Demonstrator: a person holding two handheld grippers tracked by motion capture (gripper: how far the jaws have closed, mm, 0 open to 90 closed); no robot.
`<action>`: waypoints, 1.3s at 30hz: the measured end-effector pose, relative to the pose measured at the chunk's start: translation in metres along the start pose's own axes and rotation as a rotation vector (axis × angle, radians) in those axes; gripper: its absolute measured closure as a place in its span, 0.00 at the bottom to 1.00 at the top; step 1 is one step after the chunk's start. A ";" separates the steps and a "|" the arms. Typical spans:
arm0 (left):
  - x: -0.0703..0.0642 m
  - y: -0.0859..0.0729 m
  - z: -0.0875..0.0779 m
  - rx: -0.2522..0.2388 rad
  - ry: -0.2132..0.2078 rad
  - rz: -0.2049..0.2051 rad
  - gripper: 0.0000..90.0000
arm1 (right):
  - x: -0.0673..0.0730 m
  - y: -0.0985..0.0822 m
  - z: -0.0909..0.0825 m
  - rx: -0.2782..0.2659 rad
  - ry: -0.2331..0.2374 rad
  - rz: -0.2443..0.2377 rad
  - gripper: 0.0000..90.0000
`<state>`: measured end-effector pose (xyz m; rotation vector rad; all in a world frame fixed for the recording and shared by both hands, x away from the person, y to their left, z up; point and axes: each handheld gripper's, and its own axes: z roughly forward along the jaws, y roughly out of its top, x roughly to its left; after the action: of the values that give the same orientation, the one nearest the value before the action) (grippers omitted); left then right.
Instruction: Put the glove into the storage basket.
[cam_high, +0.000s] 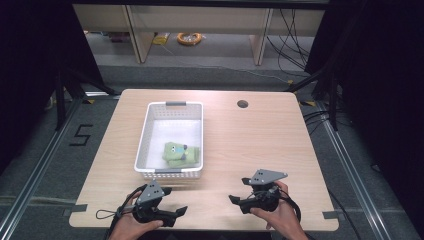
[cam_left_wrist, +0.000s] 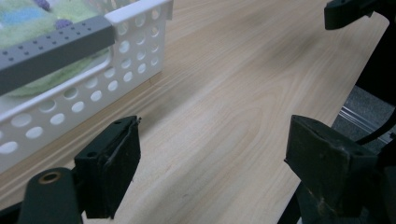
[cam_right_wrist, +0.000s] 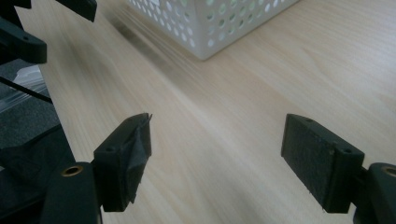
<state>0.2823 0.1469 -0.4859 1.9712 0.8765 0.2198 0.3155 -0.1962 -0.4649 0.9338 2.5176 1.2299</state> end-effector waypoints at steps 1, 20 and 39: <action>-0.001 -0.001 -0.001 -0.001 0.007 -0.002 0.19 | 0.000 -0.003 0.000 0.001 -0.005 0.000 0.27; -0.010 -0.016 0.002 0.040 -0.018 0.056 0.18 | 0.017 -0.039 -0.010 0.026 -0.009 0.013 0.19; -0.006 -0.018 0.003 0.067 -0.004 0.066 0.17 | 0.015 -0.051 -0.013 0.050 -0.039 0.031 0.19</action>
<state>0.2703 0.1460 -0.5017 2.0638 0.8264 0.2276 0.2750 -0.2193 -0.4938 1.0019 2.5236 1.1506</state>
